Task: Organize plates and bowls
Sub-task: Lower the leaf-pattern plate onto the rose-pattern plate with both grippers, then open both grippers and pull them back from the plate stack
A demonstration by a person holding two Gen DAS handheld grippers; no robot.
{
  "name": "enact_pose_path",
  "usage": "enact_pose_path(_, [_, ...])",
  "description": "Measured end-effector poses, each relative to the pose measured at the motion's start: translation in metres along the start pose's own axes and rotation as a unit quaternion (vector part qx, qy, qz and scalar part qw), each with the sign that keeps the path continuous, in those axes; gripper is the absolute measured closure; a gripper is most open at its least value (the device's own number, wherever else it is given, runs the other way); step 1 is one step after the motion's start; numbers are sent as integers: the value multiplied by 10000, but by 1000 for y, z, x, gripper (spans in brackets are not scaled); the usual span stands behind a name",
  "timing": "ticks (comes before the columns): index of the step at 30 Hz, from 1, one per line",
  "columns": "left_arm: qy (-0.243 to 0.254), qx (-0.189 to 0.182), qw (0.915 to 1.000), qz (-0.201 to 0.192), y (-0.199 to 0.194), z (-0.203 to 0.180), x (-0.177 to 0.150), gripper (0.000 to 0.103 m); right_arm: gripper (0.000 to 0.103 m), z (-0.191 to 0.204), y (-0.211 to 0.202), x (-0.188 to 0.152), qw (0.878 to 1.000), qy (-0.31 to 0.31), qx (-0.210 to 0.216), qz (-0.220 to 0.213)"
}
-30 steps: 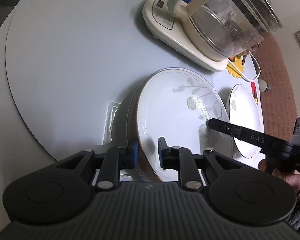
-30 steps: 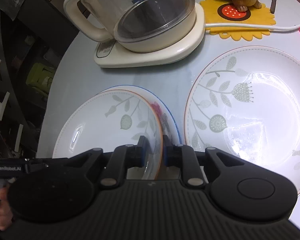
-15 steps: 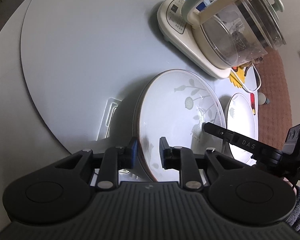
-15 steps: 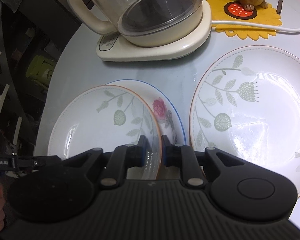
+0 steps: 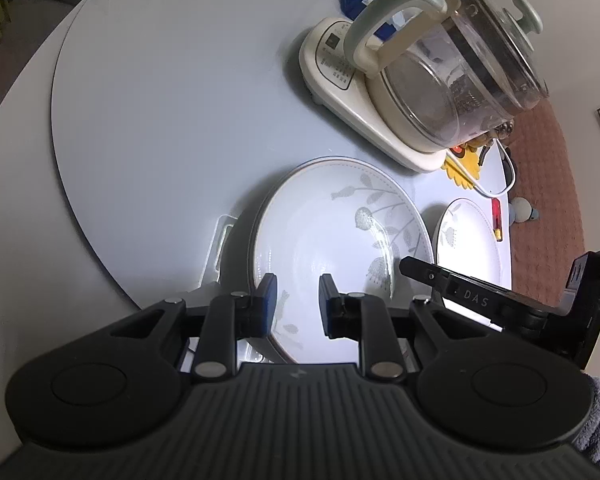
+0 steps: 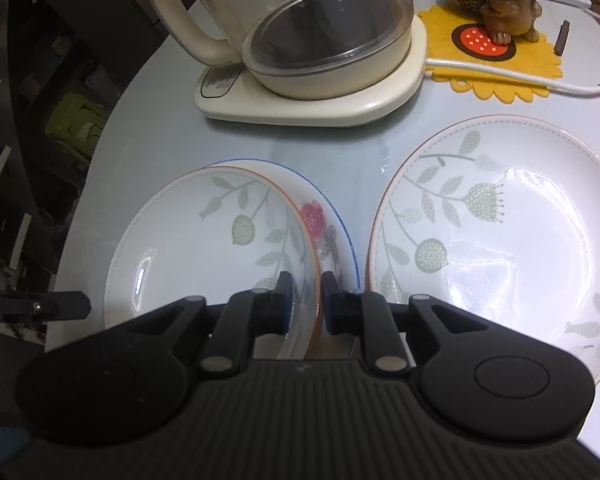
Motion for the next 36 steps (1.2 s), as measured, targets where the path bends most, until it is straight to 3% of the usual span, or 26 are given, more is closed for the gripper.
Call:
enact_pose_path(5, [123,53,9996,-254,-19,-10,-2,79,84,8,-21,5,9980,-328,-449,-285])
enact_pose_path(16, [491,-11,9928,-1092,-105,-35,-22,79,84,45,-95,3,9922,-447,-541,-1033])
enact_pose_path(23, [755,37,9853,-1532,-159,-45,-60,78,84,82,-153,-18,9879,-490,-403,-1414])
enact_pose_path(31, [888,-7,9801,-1774,-195,-49,-107,78,84,106,-203,-54,9839,-571,-391,-1650])
enact_pose_path(36, [972,61,9753,-1981,-218,-48,-129,70,84,119,-221,-84,9839,-585,-381,-1643])
Point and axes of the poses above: each gripper's, at about its wrist camera, not at the fingertips, and y roughly the way its jaws point, z to its left, x to its top, the point moved 8 cm from there along y, roughly the way its jaws point, and after that the axes turned 5 degrees about x, right-handed, at the moved point
